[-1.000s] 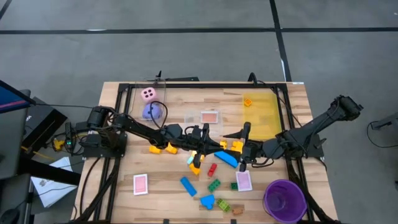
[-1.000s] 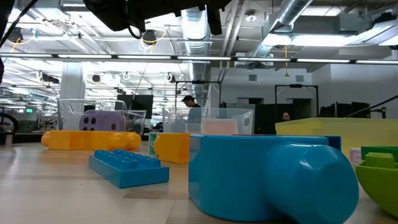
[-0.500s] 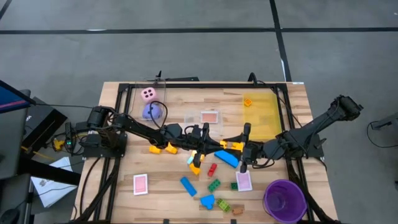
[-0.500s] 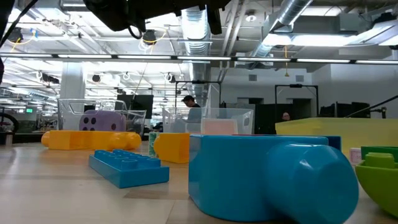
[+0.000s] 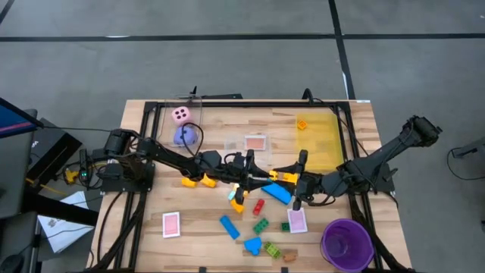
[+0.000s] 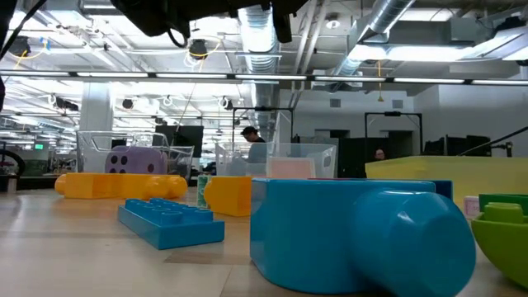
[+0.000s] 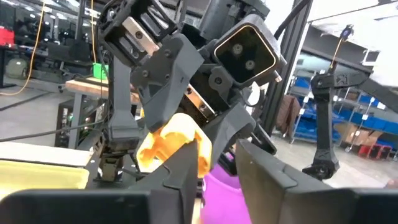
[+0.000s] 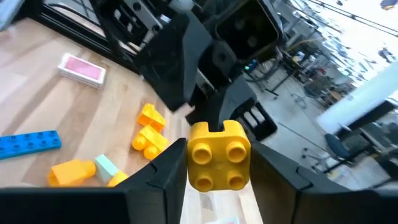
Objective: Pick & Place Toys
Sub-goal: Put the yellow game piece into the yellow bin
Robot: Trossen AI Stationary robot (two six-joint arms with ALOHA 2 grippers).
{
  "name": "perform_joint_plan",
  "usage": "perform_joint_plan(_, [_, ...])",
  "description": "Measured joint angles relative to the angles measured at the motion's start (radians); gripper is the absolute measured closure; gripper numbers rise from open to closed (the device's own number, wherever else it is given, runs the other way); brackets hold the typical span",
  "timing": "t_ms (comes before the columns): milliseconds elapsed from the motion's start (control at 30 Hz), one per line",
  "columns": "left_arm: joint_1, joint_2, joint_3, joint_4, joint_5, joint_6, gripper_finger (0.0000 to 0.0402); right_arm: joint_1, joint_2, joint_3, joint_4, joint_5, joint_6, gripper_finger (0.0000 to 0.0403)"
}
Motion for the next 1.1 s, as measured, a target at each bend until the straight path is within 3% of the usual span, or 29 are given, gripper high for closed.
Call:
perform_joint_plan(300, [0.000,-0.164,0.000,-0.347,-0.003,0.108,0.0249,0.071,-0.079,0.000,-0.106,0.154,0.046,0.0255])
perform_joint_plan(567, [-0.031,-0.249,-0.001,-0.632,-0.094,0.138,0.0250,0.043,-0.226,0.000,-0.426,0.255,0.364,0.0257])
perform_joint_plan(833, [-0.055,-0.246,-0.016,-0.722,-0.306,0.179,0.0263,-0.146,-0.321,0.000,-0.699,0.276,0.792,0.0258])
perform_joint_plan(1100, [-0.035,-0.245,-0.045,-0.703,-0.315,0.176,0.0274,-0.436,-0.311,0.001,-0.837,0.172,1.068,0.0258])
